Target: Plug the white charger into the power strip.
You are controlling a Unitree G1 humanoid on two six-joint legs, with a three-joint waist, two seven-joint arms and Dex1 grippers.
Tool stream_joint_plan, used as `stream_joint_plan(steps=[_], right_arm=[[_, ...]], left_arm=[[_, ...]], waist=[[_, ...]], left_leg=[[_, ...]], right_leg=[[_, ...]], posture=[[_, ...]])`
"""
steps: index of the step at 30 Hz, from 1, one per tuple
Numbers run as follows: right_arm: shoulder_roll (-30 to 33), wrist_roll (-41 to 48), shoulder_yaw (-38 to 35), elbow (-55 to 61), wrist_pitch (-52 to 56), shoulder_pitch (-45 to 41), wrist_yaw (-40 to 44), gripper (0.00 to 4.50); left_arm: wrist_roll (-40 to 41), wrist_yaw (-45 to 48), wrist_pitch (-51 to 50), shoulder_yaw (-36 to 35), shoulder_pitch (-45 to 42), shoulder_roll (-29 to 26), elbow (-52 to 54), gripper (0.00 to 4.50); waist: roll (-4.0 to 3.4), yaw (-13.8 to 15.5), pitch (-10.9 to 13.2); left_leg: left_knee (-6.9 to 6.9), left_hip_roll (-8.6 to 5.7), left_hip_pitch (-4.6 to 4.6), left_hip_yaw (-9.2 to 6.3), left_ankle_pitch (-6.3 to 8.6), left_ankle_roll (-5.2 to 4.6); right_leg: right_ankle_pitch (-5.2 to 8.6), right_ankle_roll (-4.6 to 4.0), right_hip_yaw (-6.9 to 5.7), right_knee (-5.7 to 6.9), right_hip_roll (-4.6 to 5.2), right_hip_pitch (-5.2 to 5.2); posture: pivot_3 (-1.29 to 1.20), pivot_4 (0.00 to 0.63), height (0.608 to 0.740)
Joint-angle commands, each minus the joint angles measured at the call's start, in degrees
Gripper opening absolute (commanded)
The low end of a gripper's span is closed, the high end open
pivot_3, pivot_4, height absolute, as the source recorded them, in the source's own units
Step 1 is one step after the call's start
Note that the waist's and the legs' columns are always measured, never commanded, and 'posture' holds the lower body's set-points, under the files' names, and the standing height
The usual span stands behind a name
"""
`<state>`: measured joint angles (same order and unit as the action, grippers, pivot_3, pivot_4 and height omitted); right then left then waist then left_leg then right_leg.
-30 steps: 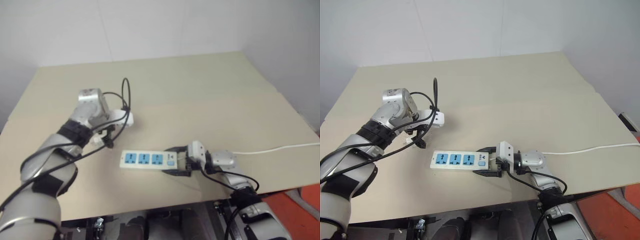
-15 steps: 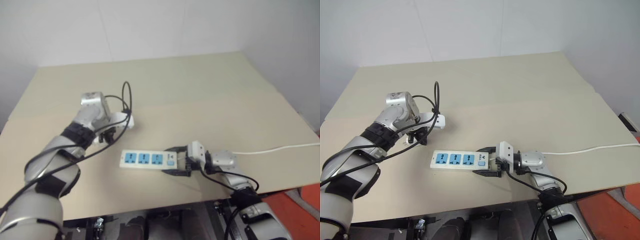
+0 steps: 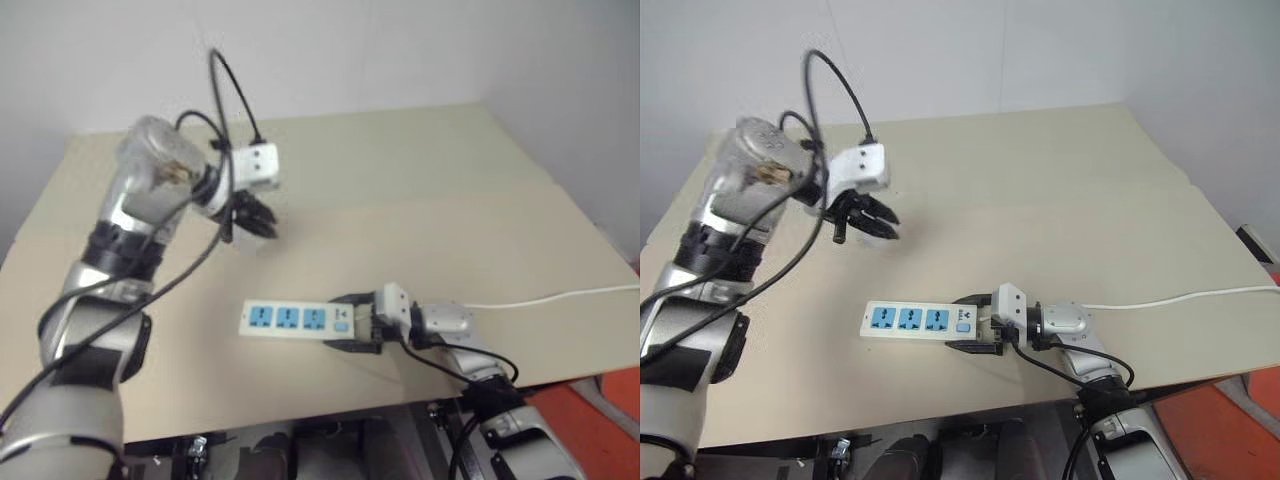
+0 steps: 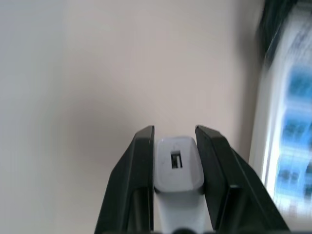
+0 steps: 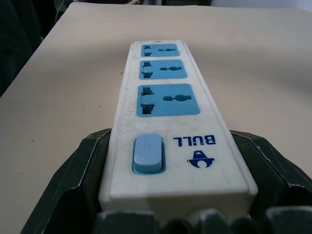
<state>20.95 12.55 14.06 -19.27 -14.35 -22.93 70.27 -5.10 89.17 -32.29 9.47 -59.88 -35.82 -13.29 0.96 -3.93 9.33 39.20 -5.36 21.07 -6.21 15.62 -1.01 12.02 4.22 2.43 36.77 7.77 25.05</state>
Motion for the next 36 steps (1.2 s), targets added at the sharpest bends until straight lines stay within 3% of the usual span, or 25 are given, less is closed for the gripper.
stream_joint_plan(steps=[1, 11, 22, 36], right_arm=[[1.8, -1.2, 1.0, 0.4, 1.7, 1.3, 1.3, 3.40], [2.6, -1.8, 1.3, 0.5, 0.9, 1.0, 1.2, 3.40], [3.2, -2.0, 1.4, 1.9, 1.3, 2.5, 0.3, 3.40], [3.4, -2.2, 1.8, 2.4, 1.6, 2.6, 0.1, 3.40]], left_arm=[[12.8, -2.9, 6.9, -9.8, 8.4, 4.5, 5.1, 0.99], [34.8, -2.7, 6.2, -17.4, 19.6, 13.4, 4.1, 0.99], [32.6, 1.9, 21.2, -11.1, 23.5, 13.6, 0.2, 0.99], [31.7, 3.3, 23.0, -5.8, 25.0, 13.4, -2.9, 0.99]], waist=[[-0.01, 0.1, 0.0], [0.05, 1.3, -0.1], [0.07, 1.6, -0.1], [0.07, 1.6, -0.1]], left_leg=[[0.03, 0.01, 0.00, 0.00, -0.01, 0.04], [0.60, 0.17, 0.07, 0.04, 0.35, -0.02], [0.60, 0.18, 0.04, 0.08, 0.37, 0.01], [0.59, 0.20, 0.01, 0.08, 0.40, -0.05]], right_leg=[[-0.01, -0.02, 0.00, 0.00, 0.00, -0.01], [-0.08, -0.11, -0.01, -0.08, -0.21, -0.10], [-0.08, -0.12, 0.00, -0.26, -0.22, -0.15], [-0.10, -0.16, -0.02, -0.60, -0.26, -0.32]], posture=[[0.00, 0.150, 0.740], [0.00, 0.150, 0.740], [0.00, 0.150, 0.740], [0.00, 0.150, 0.740]])
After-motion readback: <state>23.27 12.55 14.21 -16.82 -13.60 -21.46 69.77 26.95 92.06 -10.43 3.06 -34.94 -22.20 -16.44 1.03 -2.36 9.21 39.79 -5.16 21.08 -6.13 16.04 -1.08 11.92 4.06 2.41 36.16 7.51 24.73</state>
